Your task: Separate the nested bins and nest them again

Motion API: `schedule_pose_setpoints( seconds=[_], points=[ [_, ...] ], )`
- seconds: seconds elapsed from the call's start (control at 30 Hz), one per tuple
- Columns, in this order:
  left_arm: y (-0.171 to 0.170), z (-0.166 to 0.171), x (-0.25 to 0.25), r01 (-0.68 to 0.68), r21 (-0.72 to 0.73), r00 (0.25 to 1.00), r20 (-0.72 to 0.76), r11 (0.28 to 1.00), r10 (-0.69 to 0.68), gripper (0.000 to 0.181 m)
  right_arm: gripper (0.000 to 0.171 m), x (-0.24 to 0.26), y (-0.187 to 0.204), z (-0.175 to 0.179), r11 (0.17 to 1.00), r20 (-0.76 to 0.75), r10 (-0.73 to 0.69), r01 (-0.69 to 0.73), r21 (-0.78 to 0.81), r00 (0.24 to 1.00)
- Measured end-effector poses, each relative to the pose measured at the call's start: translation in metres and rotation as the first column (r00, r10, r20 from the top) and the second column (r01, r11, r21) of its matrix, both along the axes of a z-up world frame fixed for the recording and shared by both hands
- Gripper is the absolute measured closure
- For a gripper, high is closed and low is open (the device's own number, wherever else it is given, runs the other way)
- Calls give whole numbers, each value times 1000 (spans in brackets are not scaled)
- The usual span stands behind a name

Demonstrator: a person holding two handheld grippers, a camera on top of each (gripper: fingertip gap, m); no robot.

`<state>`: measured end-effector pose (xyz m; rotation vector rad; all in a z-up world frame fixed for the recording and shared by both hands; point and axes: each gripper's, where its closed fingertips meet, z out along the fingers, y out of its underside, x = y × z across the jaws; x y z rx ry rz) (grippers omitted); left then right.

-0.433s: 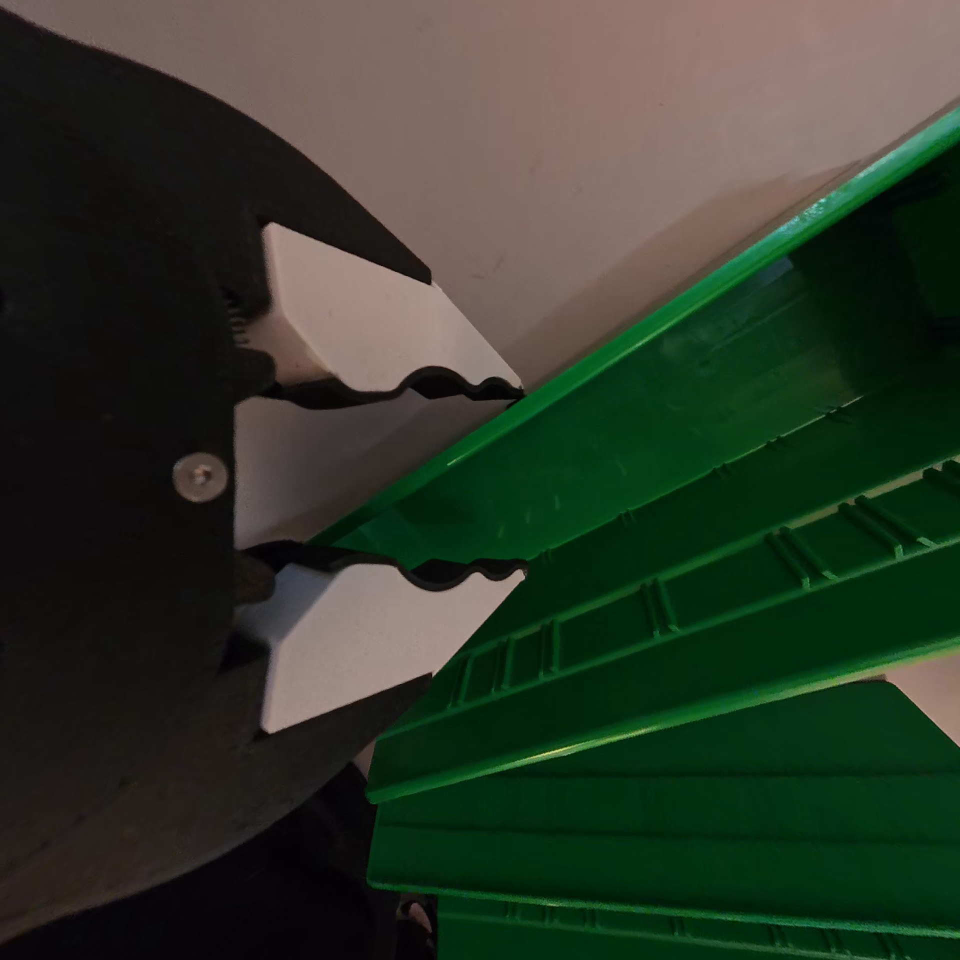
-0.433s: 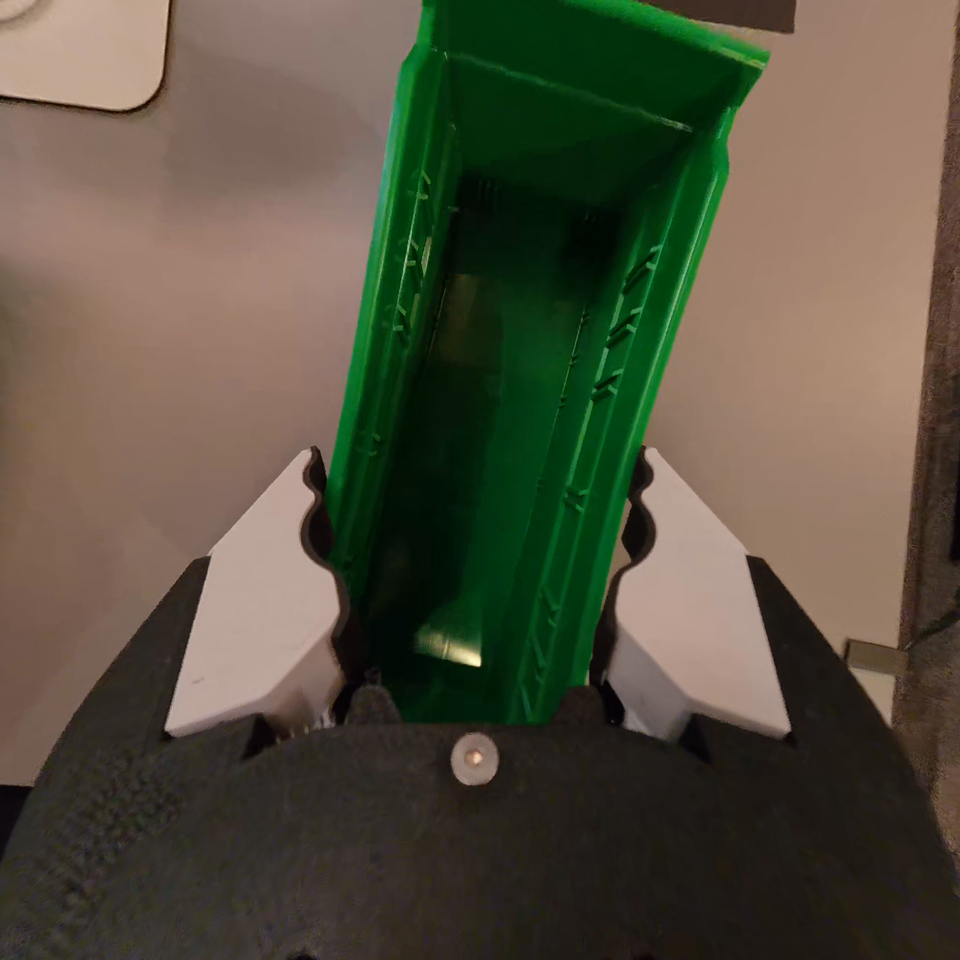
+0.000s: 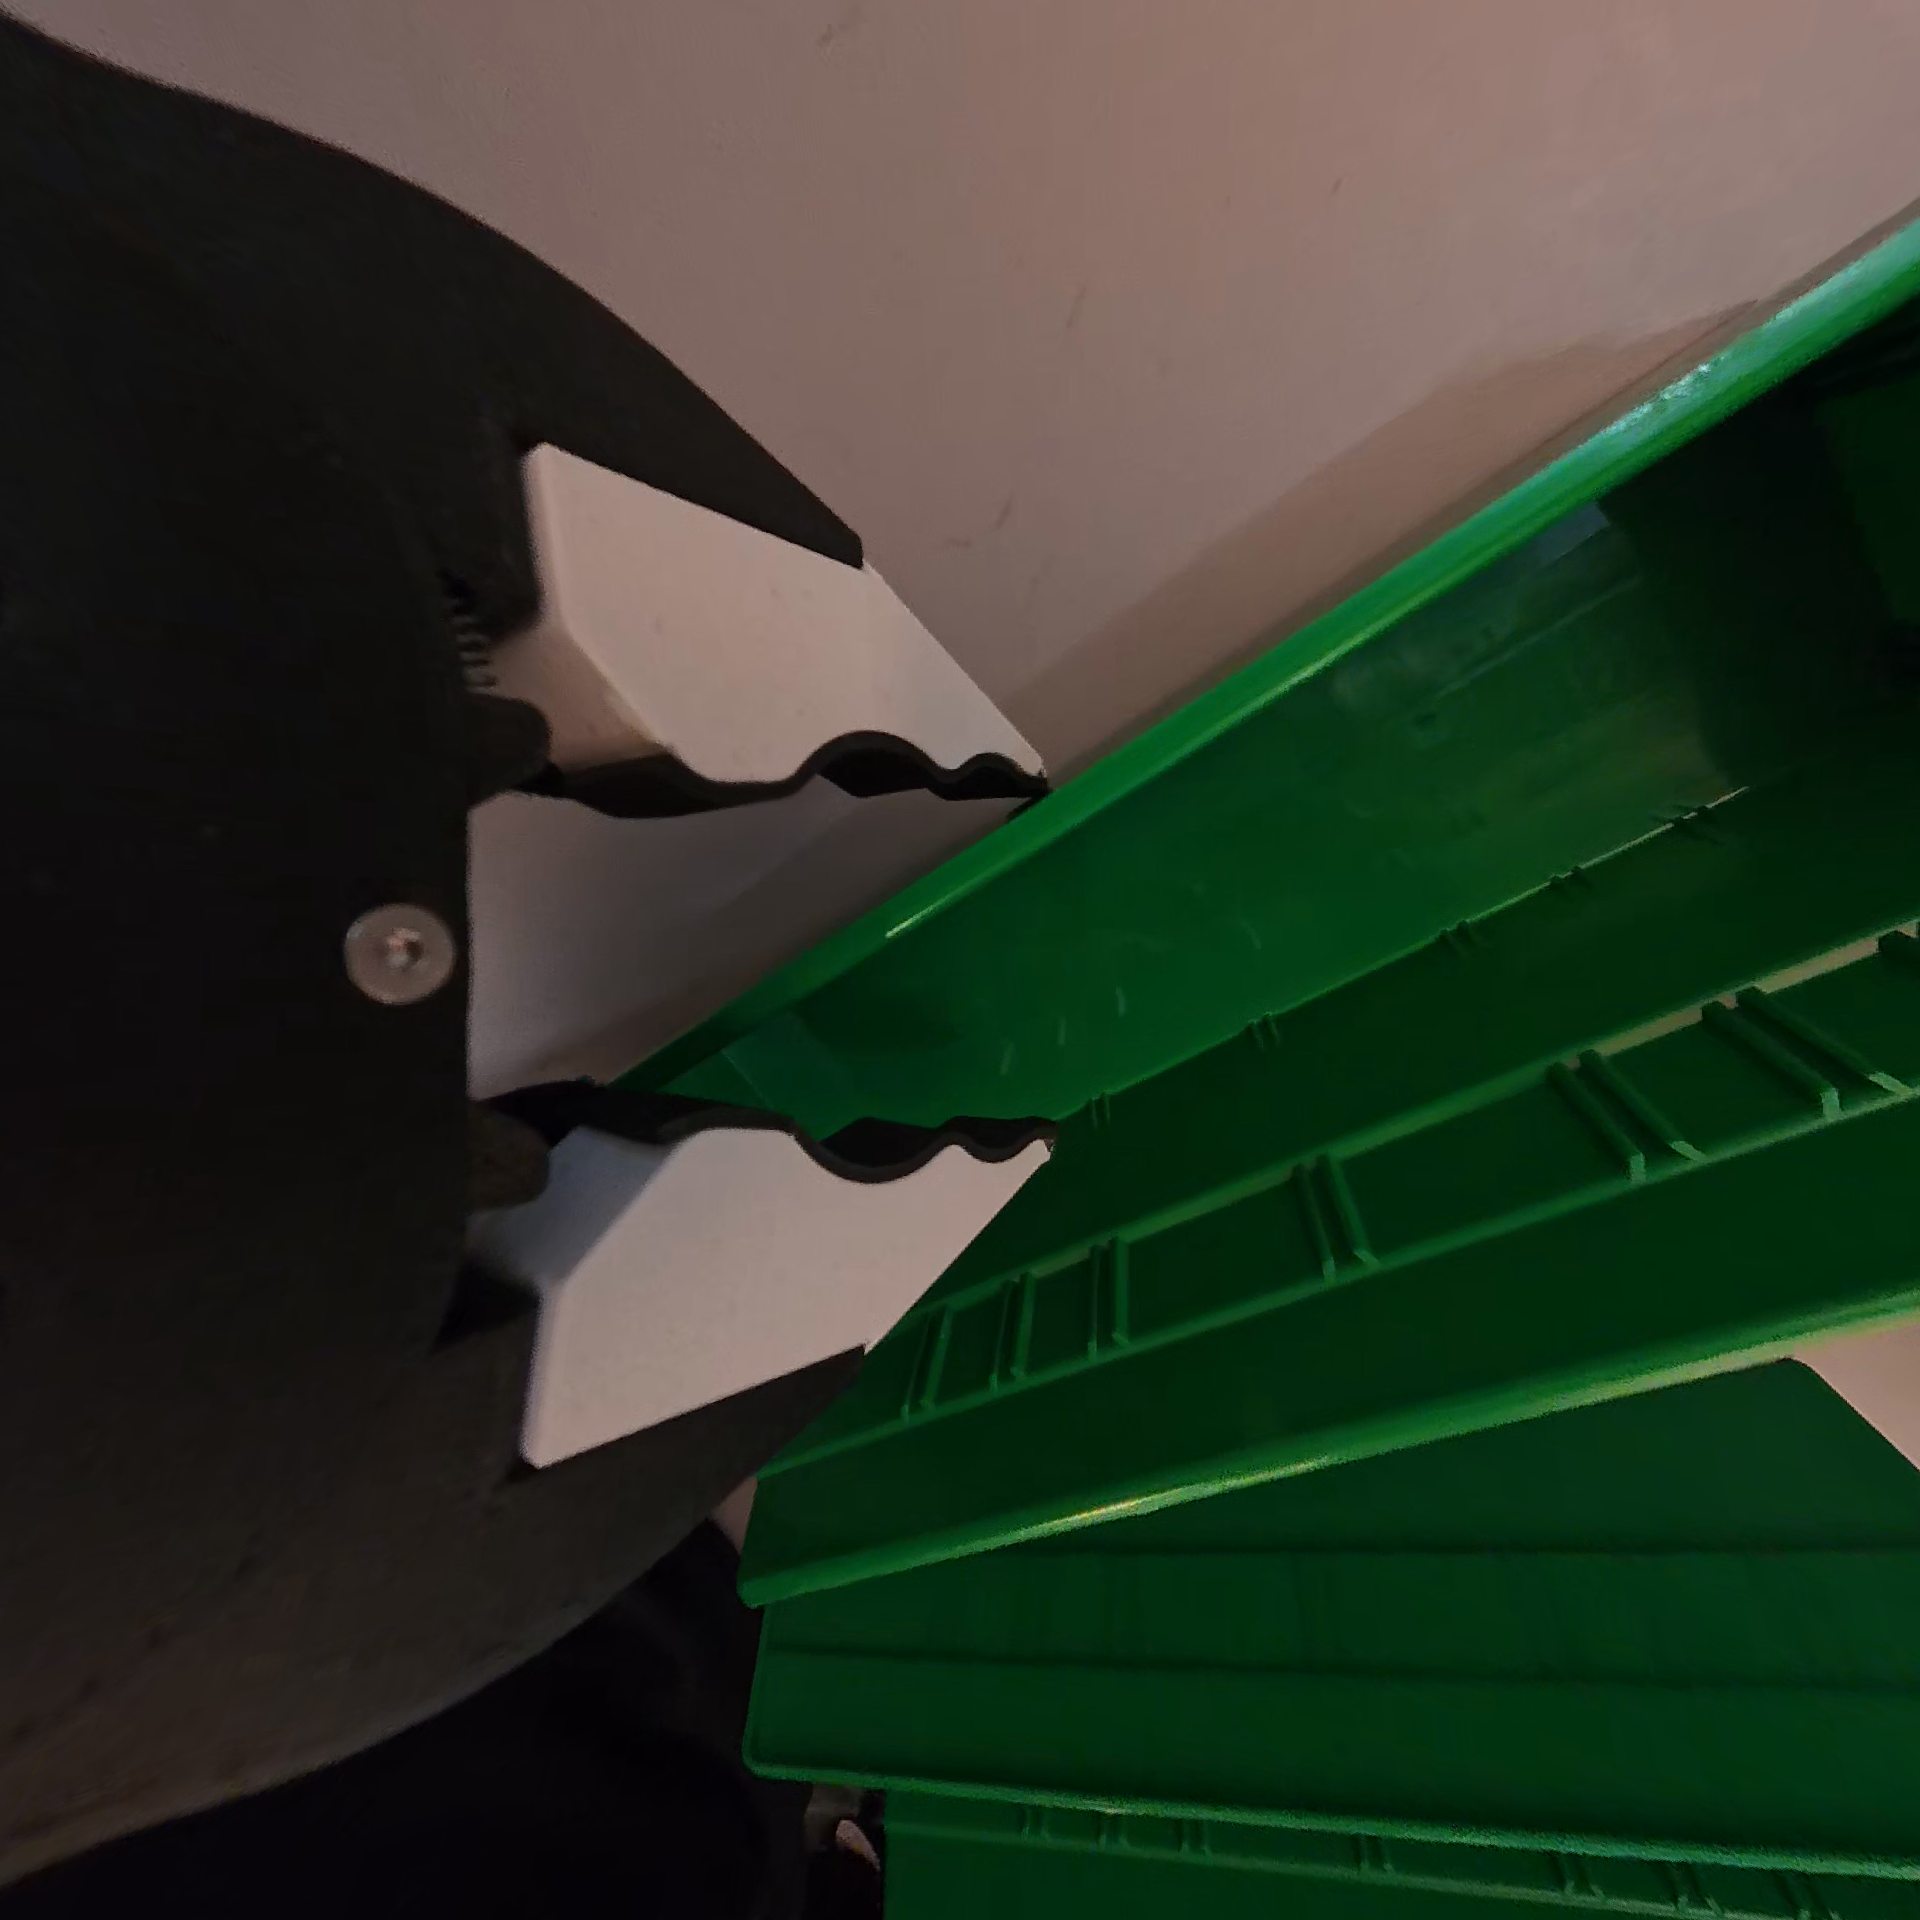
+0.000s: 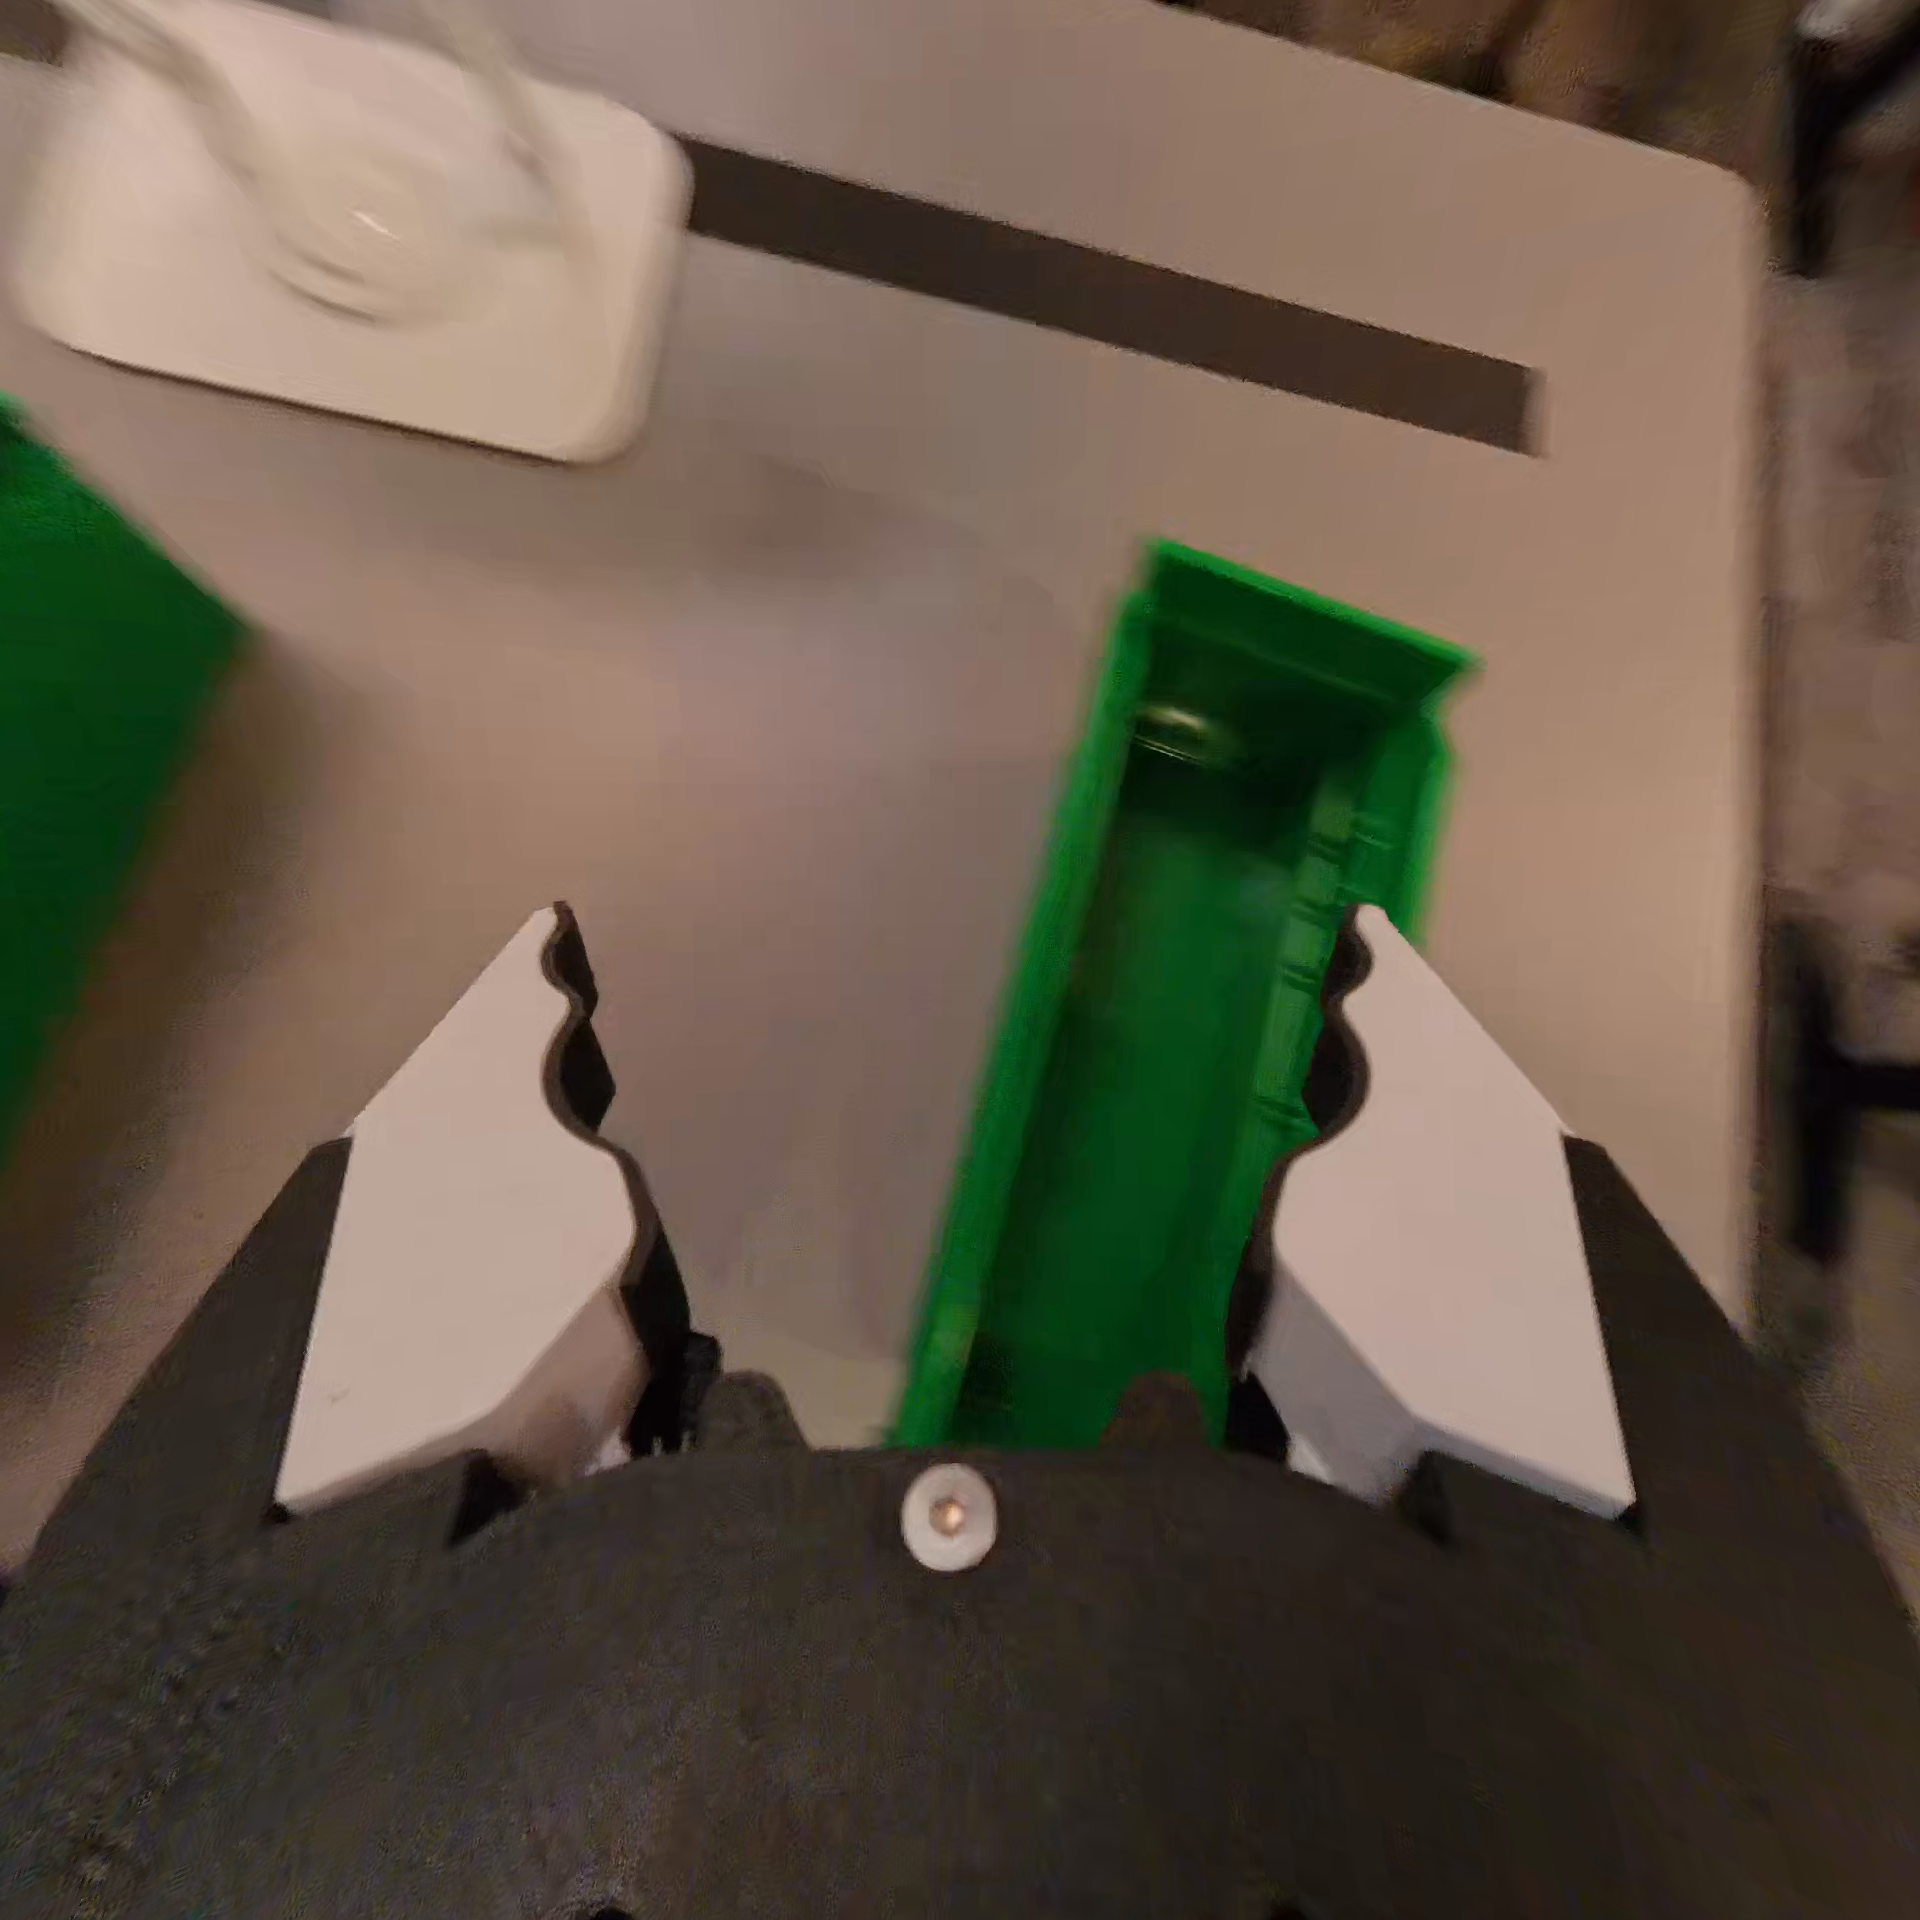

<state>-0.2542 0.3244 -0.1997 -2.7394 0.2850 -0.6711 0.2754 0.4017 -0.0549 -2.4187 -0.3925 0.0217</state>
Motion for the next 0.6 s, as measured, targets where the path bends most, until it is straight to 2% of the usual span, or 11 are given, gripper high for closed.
schedule_pose_setpoints(
  seconds=[0.1,0.2,0.27,0.33,0.4,0.43,0.47,0.5,0.53,0.57,0.6],
  points=[
    [0,-2,1,3,-1,1000,5,1000,-3,121,26,-112,-7,2,993,-213,101,-113,-44,972],
    [1,-4,1,2,5,1000,12,1000,-2,121,26,-219,-24,-22,962,-362,197,-252,-109,911],
    [1,-4,1,8,9,1000,16,1000,-8,120,38,-265,-37,-54,929,-367,253,-331,-168,895],
    [0,-3,1,14,12,1000,21,1000,-15,120,42,-287,-48,-84,899,-308,305,-379,-219,901],
    [-1,-3,-1,13,16,999,29,1000,-14,121,85,-286,-47,-106,891,-195,351,-390,-231,916],
    [-1,-3,-1,11,18,999,34,1000,-11,122,91,-280,-45,-112,894,-154,352,-380,-237,923],
    [-1,-3,-1,9,20,999,39,1000,-10,122,108,-274,-41,-114,901,-121,356,-374,-219,927],
    [-1,-3,-1,7,22,999,44,1000,-8,122,134,-271,-39,-114,900,-114,368,-384,-204,923],
    [-2,-4,-1,9,22,999,49,1000,-10,122,141,-271,-41,-115,891,-138,379,-401,-212,915],
    [-2,-5,-1,13,22,999,49,1000,-14,122,155,-270,-42,-116,883,-158,382,-410,-228,911],
    [-2,-6,-1,17,22,999,48,1000,-18,121,156,-268,-41,-117,879,-156,387,-415,-235,909]
  ],
)
